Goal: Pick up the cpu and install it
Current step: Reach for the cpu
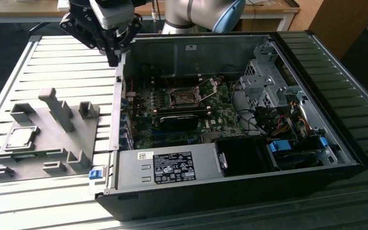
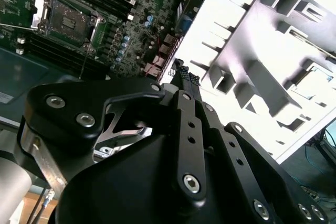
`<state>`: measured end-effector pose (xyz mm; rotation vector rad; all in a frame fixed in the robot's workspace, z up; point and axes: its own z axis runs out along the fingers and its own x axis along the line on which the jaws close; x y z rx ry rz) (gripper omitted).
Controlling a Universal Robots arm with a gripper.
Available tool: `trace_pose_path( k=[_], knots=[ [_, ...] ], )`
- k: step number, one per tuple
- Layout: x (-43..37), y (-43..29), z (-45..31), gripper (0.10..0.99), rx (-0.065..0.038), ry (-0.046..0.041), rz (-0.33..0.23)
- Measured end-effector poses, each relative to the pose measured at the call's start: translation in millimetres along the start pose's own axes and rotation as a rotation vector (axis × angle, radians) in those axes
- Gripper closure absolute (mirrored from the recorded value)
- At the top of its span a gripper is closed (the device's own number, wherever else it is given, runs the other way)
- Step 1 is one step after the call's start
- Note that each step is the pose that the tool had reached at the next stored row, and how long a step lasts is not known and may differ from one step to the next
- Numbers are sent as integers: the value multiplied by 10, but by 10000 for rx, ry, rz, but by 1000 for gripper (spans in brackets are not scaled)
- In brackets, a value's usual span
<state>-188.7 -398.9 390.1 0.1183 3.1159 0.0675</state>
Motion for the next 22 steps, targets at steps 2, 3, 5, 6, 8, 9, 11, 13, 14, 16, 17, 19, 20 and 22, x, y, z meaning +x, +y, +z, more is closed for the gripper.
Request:
trace_pose_path(
  k=[2,3,5,6,8,9,11,13,14,16,17,19,20,22],
  knots=[
    [9,-1,1,980,1,2,0],
    [13,-1,1,980,0,3,0],
    [23,-2,2,980,0,4,0],
    [27,-2,2,980,0,5,0],
    [36,-3,3,980,0,6,0],
    [41,-4,3,980,1,7,0],
    [51,-4,4,980,1,8,0],
    [60,-5,5,980,1,9,0],
    [64,-5,5,980,1,10,0],
    [71,-6,6,980,1,13,0],
    [74,-6,6,980,2,14,0],
    [82,-7,8,980,1,16,0],
    [85,-7,8,980,1,17,0],
    [93,-8,9,980,1,19,1]
  ],
)
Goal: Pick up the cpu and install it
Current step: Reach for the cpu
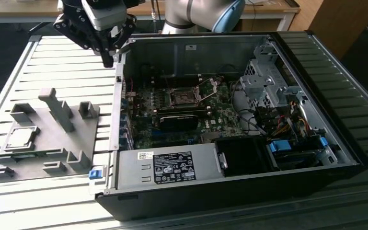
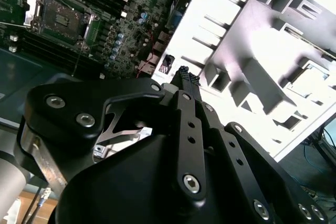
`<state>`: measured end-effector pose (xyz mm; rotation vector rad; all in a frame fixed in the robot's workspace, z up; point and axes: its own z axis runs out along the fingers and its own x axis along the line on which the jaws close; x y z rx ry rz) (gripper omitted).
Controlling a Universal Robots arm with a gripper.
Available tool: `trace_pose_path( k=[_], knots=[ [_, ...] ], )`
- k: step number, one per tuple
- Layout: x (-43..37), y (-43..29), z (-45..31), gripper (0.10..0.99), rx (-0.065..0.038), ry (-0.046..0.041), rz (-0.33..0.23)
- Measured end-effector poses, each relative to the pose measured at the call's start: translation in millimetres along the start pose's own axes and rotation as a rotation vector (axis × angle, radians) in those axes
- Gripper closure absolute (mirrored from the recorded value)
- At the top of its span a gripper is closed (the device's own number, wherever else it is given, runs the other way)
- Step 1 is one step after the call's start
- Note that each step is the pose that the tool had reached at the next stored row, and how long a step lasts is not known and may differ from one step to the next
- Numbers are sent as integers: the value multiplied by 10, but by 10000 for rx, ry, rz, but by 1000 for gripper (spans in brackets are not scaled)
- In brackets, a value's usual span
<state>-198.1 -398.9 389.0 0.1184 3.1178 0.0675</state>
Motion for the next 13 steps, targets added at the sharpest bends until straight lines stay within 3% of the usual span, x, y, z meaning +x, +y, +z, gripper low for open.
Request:
trace_pose_path(
  k=[13],
  knots=[
    [52,-4,5,980,2,12,0]
  ],
)
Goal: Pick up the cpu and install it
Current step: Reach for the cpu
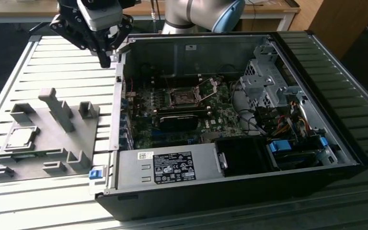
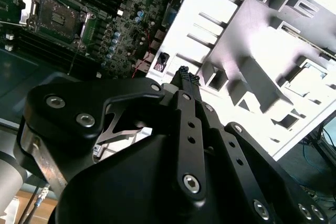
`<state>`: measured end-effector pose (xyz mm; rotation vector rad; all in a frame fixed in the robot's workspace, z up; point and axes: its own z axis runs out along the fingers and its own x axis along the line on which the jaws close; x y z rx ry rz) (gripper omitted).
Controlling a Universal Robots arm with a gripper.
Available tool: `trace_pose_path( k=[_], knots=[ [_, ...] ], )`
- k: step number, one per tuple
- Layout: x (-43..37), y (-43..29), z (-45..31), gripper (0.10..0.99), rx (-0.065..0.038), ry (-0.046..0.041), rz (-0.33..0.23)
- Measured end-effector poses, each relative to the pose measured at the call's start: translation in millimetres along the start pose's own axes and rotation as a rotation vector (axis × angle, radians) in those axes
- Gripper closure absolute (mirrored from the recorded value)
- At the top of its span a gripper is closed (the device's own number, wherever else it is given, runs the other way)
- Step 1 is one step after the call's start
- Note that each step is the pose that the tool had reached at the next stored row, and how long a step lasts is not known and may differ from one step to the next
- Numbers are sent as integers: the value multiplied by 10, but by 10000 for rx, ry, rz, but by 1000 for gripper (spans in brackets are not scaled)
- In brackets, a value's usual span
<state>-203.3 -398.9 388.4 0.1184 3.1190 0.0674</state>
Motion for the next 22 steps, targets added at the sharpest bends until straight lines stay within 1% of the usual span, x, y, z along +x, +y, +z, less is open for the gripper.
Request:
trace_pose_path(
  k=[22],
  knots=[
    [87,-7,9,980,1,16,1]
  ],
)
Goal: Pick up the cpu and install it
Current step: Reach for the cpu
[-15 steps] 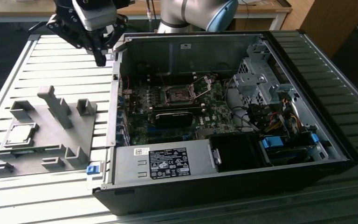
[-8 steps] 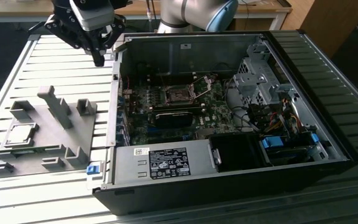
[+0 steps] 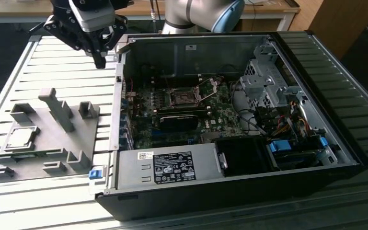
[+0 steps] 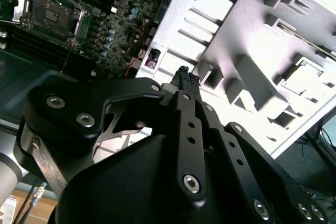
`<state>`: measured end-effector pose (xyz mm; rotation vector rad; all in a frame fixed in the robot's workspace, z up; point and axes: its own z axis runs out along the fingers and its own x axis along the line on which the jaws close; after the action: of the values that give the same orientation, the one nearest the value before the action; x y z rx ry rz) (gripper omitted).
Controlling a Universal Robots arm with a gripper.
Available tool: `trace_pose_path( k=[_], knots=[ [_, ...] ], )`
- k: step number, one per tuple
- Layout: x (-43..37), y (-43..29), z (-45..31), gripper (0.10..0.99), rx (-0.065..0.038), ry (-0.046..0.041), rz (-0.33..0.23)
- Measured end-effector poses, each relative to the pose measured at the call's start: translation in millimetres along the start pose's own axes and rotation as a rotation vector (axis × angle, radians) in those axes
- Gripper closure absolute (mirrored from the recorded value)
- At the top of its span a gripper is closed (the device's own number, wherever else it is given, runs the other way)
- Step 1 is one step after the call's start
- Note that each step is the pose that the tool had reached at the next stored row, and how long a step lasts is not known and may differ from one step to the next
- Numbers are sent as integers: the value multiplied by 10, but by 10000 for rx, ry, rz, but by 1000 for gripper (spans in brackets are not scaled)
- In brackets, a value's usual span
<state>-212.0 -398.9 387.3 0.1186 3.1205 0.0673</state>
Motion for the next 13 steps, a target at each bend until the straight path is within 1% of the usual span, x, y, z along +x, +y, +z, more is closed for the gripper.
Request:
trace_pose_path(
  k=[13],
  knots=[
    [49,-4,4,980,1,8,0]
  ],
)
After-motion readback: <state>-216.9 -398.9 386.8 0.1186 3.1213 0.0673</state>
